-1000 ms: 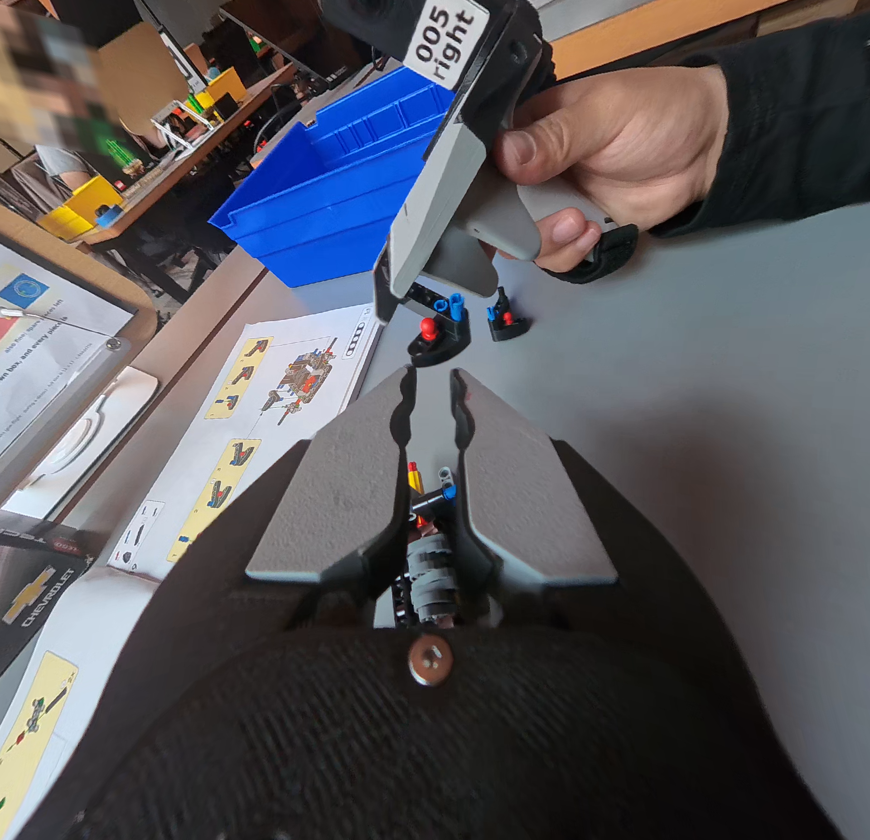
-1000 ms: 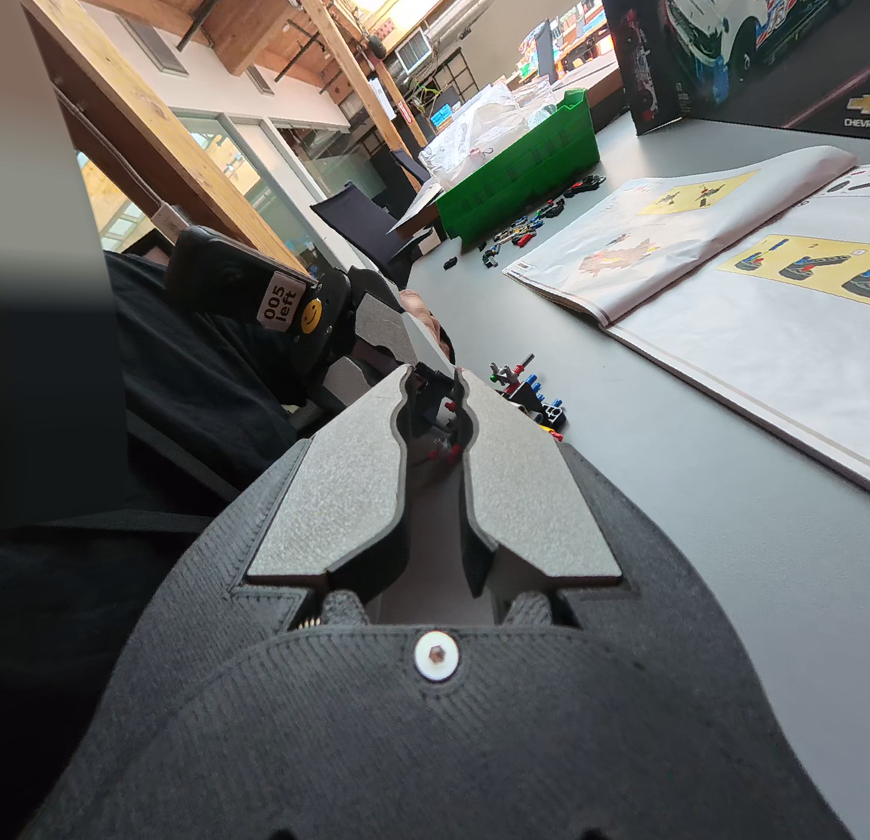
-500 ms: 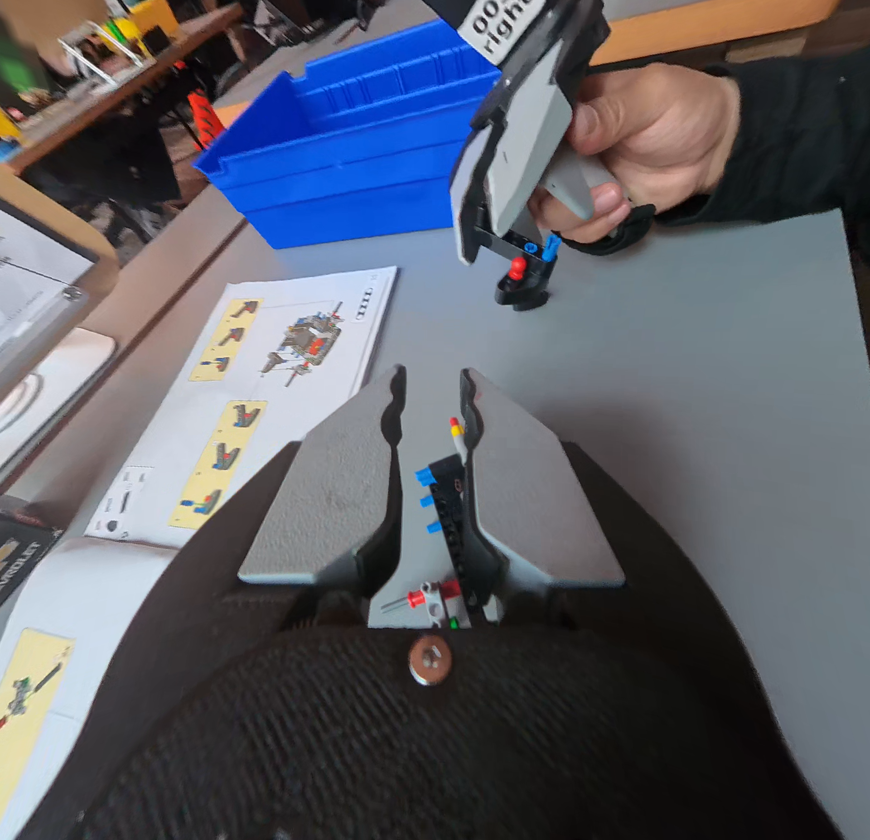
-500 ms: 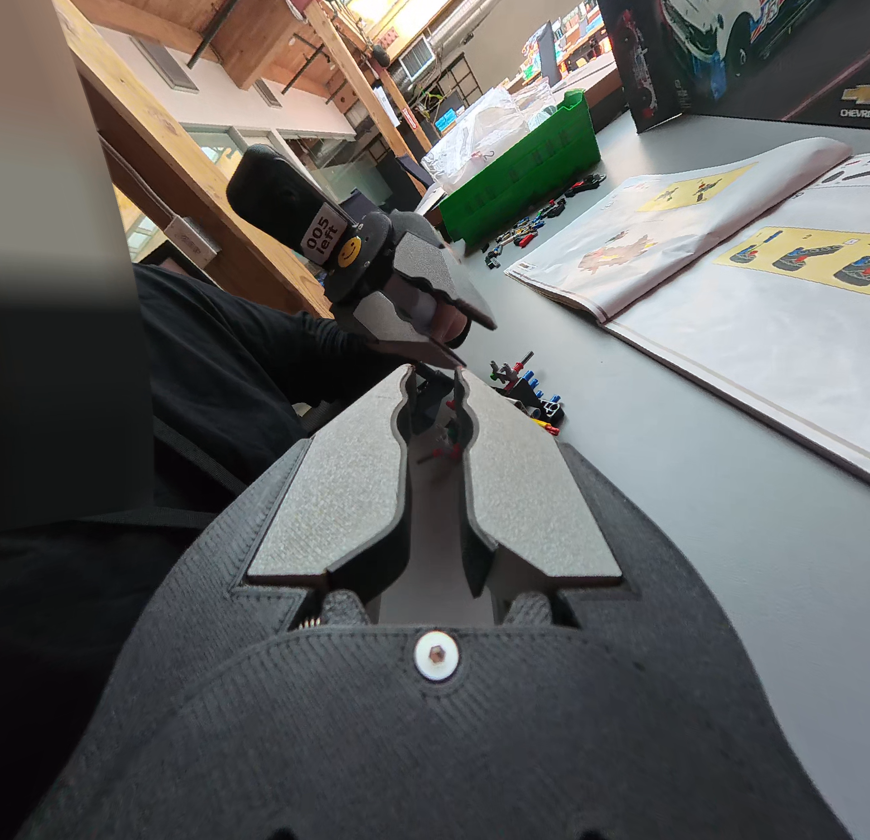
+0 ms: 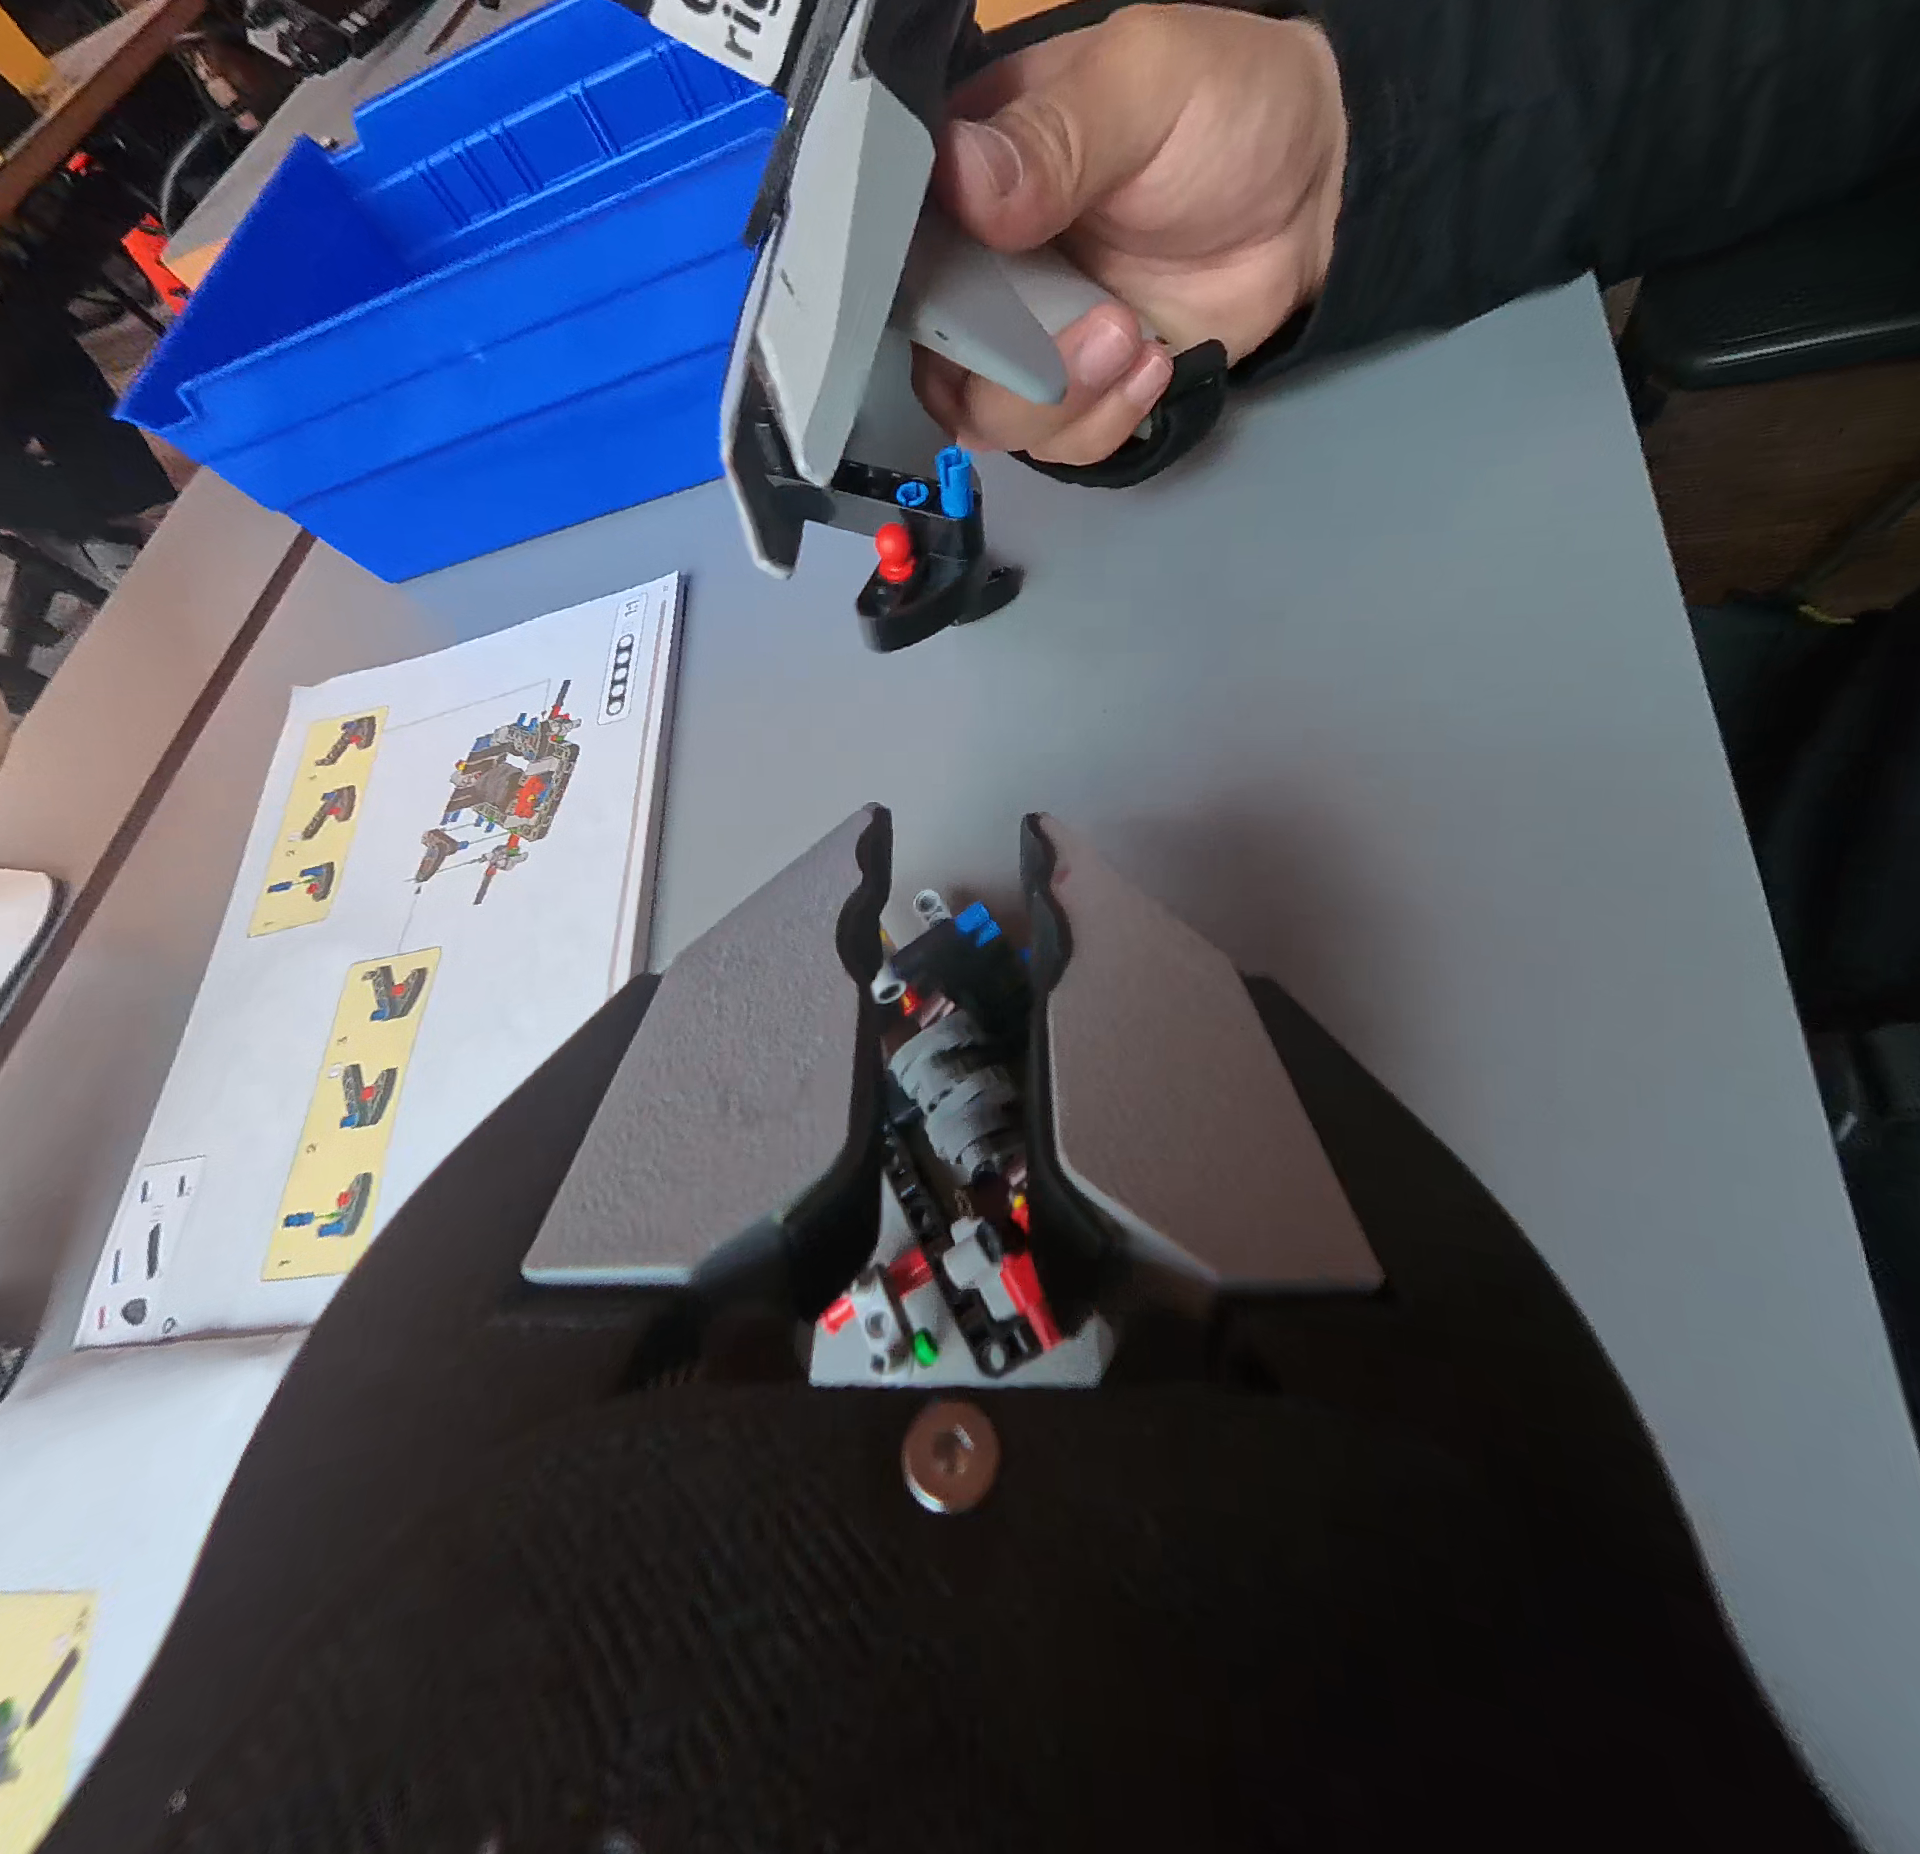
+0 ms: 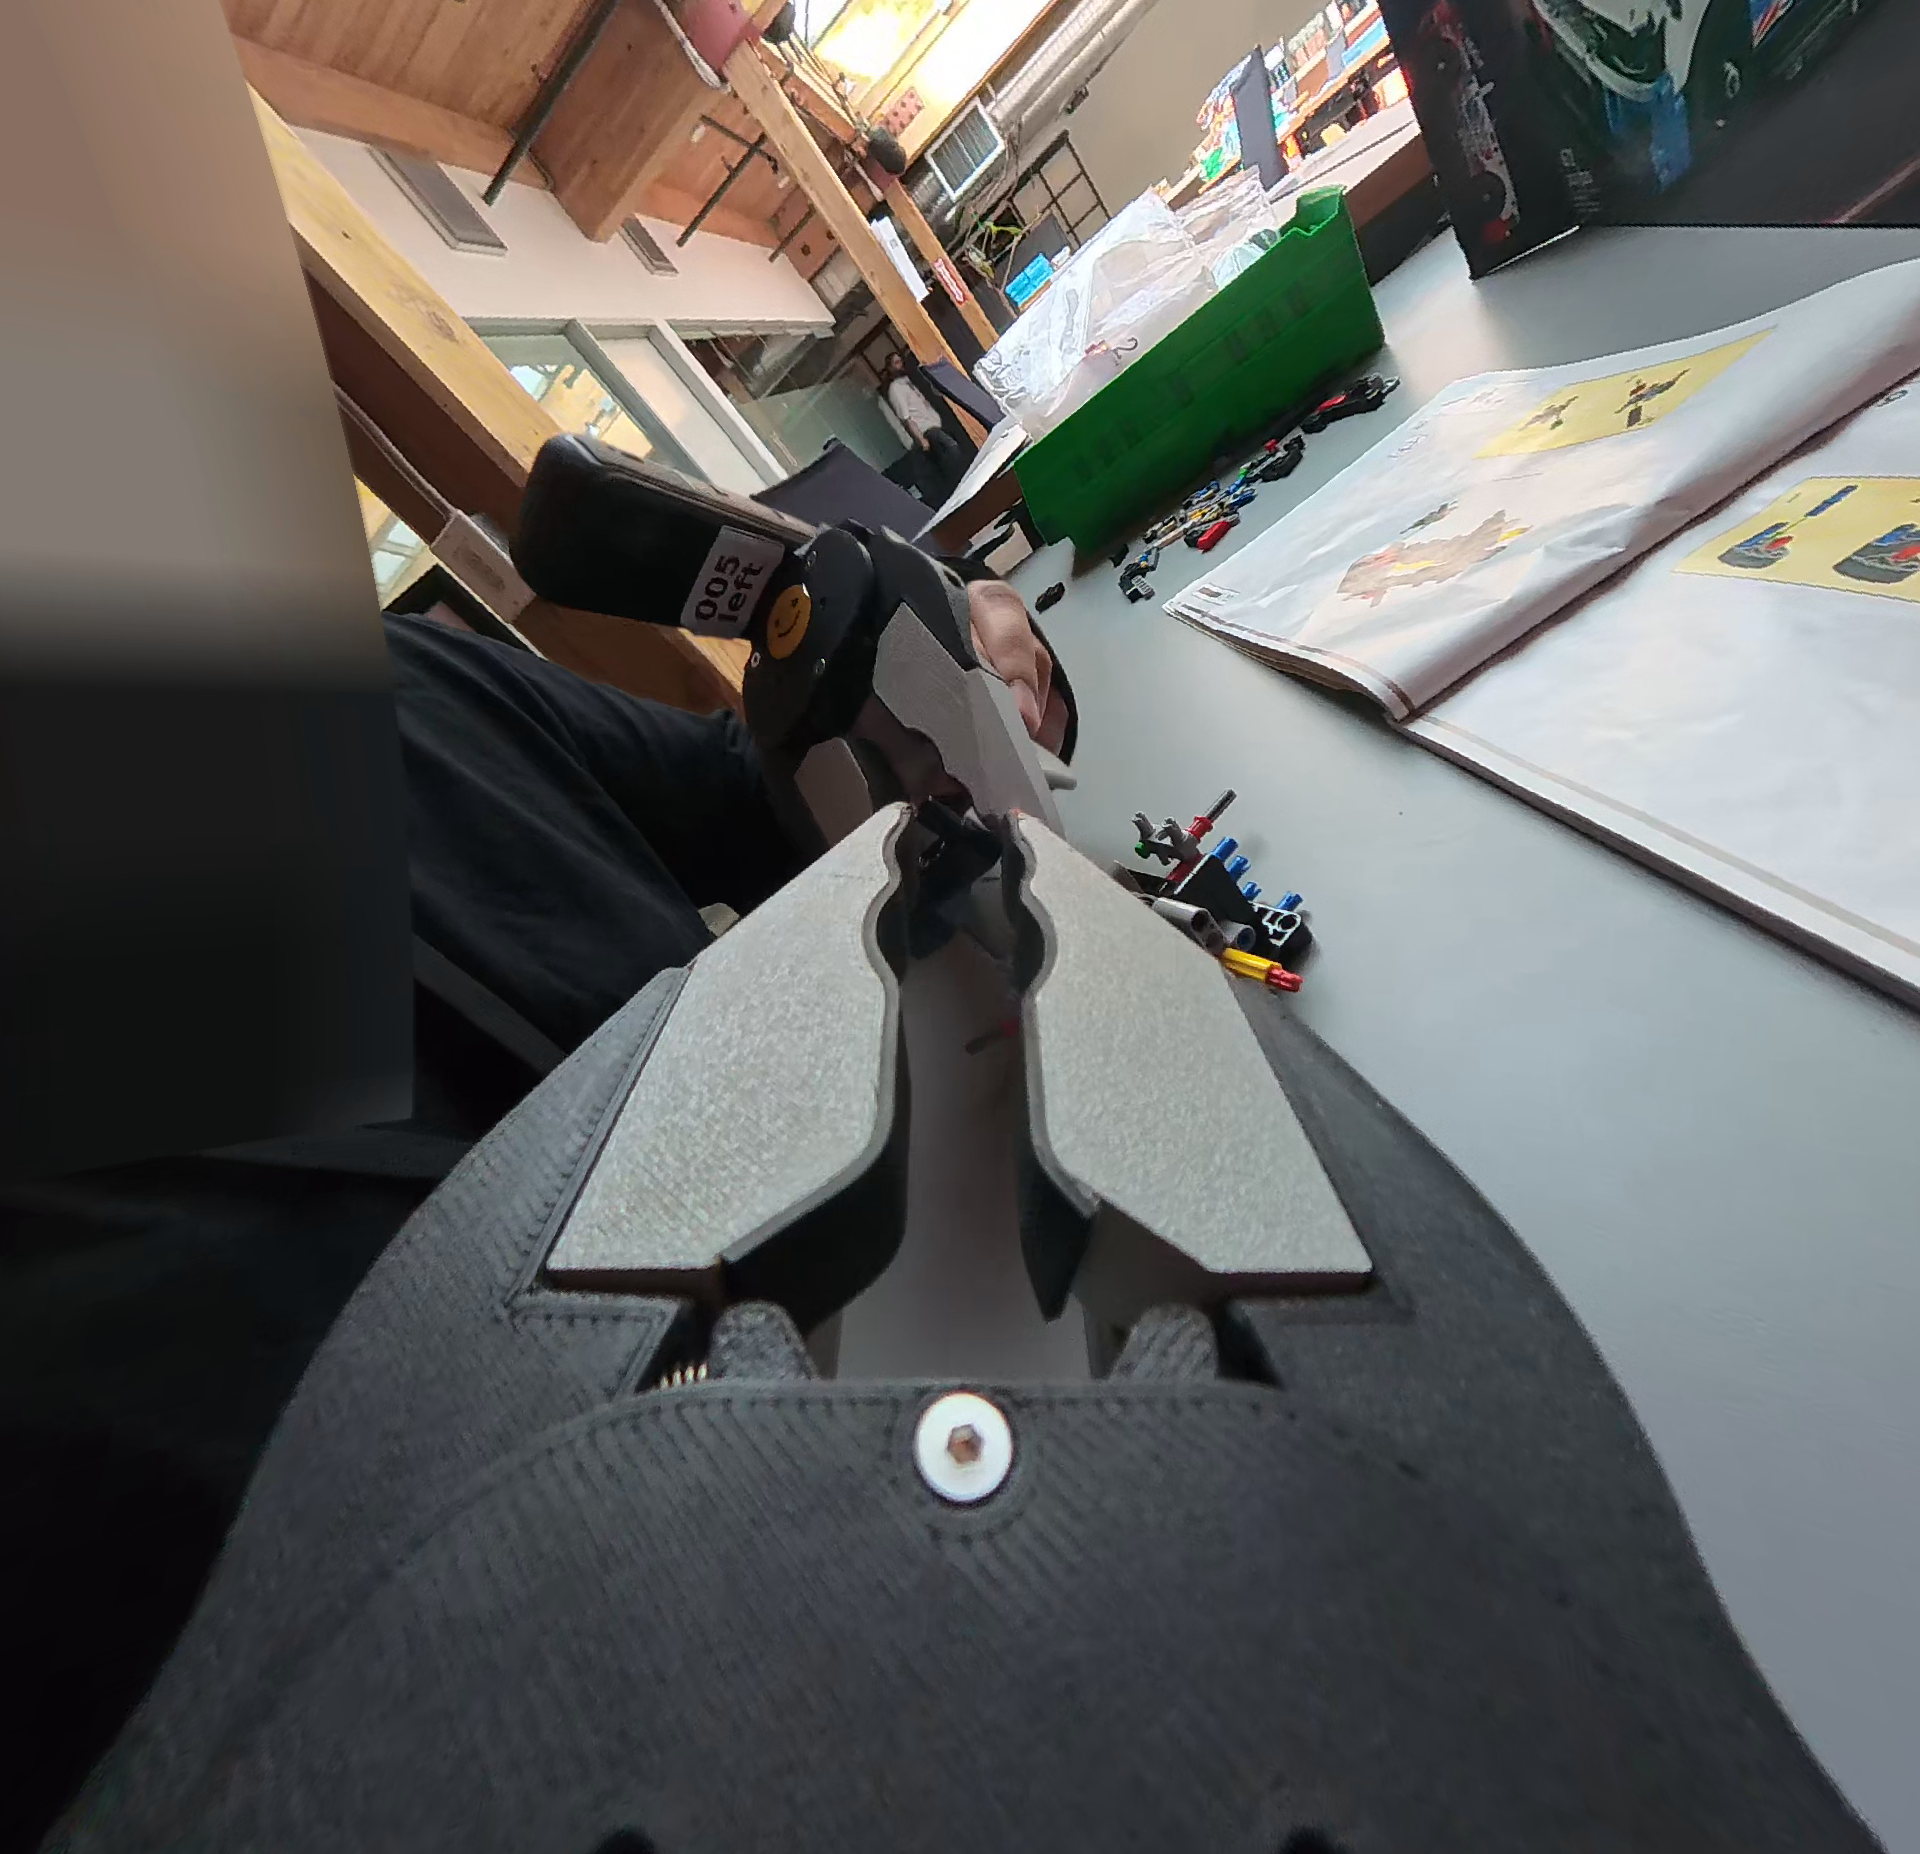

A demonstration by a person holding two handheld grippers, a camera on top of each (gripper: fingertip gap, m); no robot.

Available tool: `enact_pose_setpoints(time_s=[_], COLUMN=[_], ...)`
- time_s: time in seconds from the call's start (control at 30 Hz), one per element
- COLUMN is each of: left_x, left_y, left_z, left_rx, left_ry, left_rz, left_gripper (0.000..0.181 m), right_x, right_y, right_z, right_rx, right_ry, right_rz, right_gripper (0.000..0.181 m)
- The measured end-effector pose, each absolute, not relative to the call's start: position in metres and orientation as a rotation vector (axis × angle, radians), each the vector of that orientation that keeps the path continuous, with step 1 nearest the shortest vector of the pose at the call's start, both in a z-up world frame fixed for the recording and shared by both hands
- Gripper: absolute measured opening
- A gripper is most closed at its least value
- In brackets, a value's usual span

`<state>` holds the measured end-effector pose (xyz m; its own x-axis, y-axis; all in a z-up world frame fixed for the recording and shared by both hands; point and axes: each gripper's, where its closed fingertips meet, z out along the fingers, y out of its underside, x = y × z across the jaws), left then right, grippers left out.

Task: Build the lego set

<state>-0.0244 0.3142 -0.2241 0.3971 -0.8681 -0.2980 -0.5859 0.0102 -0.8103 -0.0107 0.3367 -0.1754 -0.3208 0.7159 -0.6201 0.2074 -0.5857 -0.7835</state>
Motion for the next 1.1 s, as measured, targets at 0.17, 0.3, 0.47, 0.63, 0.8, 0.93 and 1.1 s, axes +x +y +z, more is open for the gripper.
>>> enact_pose_setpoints(time_s=[0.17,0.3,0.47,0.63,0.8,0.93,1.1], left_x=[-0.065,-0.103,-0.134,-0.119,-0.103,-0.106,-0.098], left_y=[0.319,0.318,0.314,0.296,0.288,0.288,0.296], left_z=[-0.219,-0.231,-0.257,-0.279,-0.279,-0.273,-0.246], left_rx=[-1.711,-1.833,-1.954,-2.018,-1.995,-1.989,-1.903], left_ry=[1.325,1.288,1.18,1.228,1.266,1.269,1.276], left_rz=[-0.229,-0.252,-0.344,-0.468,-0.486,-0.409,-0.223], left_gripper=[0.024,0.027,0.028,0.028,0.025,0.027,0.027], right_x=[-0.009,-0.006,-0.006,-0.007,-0.006,-0.007,-0.011], right_y=[0.339,0.343,0.343,0.345,0.346,0.345,0.339], right_z=[-0.177,-0.176,-0.176,-0.179,-0.177,-0.178,-0.179], right_rx=[-1.575,-1.579,-1.579,-1.582,-1.563,-1.57,-1.568], right_ry=[-1.176,-1.151,-1.154,-1.161,-1.16,-1.161,-1.183], right_rz=[1.939,1.941,1.939,1.914,1.918,1.92,1.919], right_gripper=[0.012,0.011,0.012,0.011,0.011,0.012,0.011])
